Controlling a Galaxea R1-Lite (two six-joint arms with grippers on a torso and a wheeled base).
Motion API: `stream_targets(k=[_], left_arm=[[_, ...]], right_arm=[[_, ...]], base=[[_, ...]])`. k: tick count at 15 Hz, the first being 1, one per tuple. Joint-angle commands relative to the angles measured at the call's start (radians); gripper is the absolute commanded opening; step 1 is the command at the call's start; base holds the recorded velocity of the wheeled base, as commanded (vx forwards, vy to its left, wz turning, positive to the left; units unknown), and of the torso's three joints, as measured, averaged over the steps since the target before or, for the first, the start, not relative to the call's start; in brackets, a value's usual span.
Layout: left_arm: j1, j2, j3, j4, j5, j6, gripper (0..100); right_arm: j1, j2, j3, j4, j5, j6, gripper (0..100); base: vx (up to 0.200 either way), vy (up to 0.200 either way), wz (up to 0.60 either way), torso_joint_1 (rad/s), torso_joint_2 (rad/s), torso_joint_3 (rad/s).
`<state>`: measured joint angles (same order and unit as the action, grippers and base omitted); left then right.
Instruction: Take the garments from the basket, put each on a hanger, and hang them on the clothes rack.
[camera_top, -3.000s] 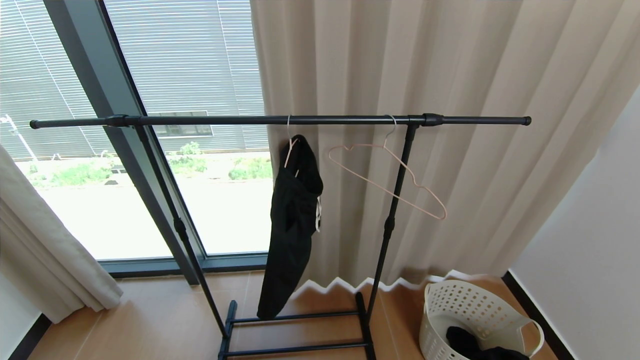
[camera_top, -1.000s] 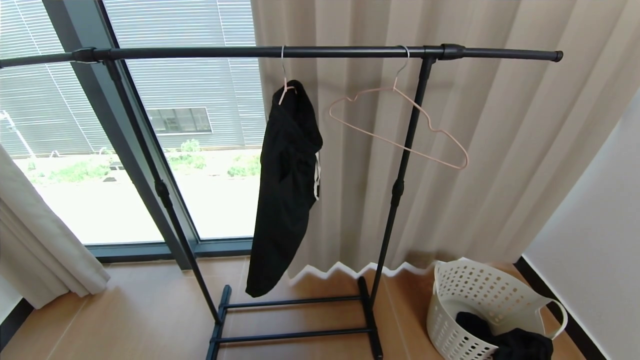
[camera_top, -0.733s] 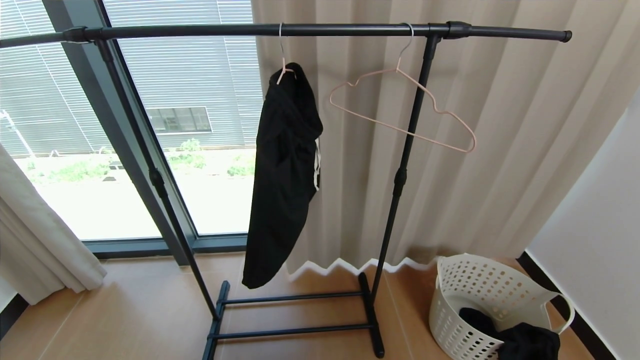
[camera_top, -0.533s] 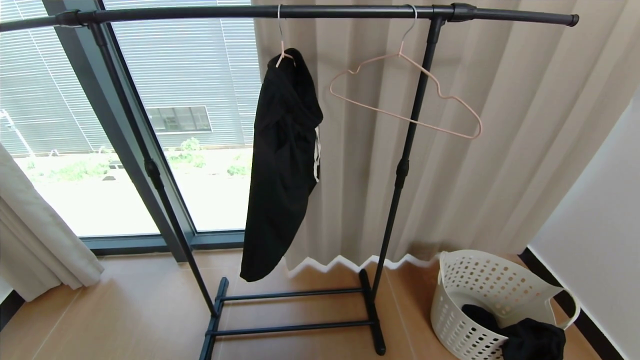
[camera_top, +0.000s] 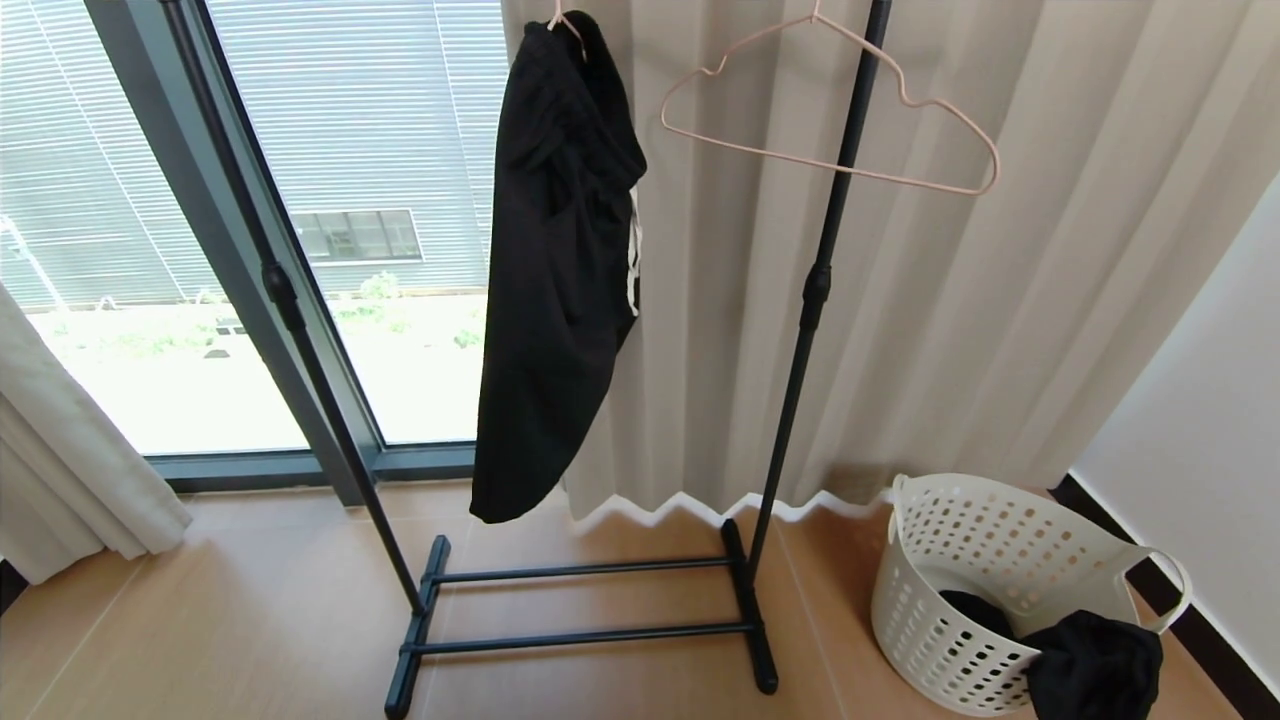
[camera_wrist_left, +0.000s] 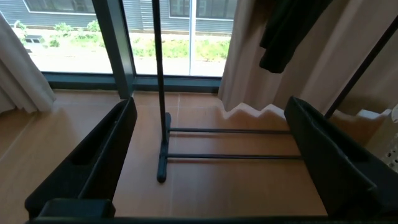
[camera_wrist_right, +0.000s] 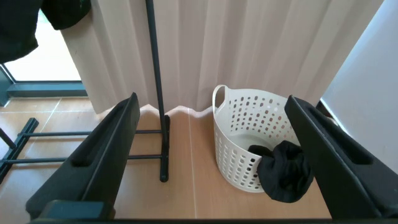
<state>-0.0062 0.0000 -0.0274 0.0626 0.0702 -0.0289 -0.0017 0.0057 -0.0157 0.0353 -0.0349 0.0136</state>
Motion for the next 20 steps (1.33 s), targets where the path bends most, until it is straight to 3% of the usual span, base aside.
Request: stream_targets(k=[1,7,14,17,20], left_arm=[[0.0,0.002,0.0,0.0,0.0,0.0,100],[0.0,0.002,0.0,0.0,0.0,0.0,100],[0.0,0.002,0.0,0.0,0.0,0.0,100],[0.0,0.002,0.0,0.0,0.0,0.0,100],[0.0,0.002,0.0,0.0,-0.001,0.0,100]], right_arm=[[0.0,0.002,0.0,0.001,0.0,0.0,100],[0.0,0.002,0.0,0.001,0.0,0.0,100],[0.0,0.002,0.0,0.0,0.0,0.0,100],[0.0,0.002,0.0,0.001,0.0,0.0,100],[0.0,0.002,0.0,0.001,0.0,0.0,100]], base=[[0.0,0.0,0.0,-0.1,0.46,0.354],[0.0,0.0,0.0,-0.05,0.32,0.266],[0.0,0.0,-0.51,0.001,0.02,0.013],[0.0,0.0,0.0,0.0,0.0,0.0],[0.0,-0.2,0.0,0.001,0.0,0.001]])
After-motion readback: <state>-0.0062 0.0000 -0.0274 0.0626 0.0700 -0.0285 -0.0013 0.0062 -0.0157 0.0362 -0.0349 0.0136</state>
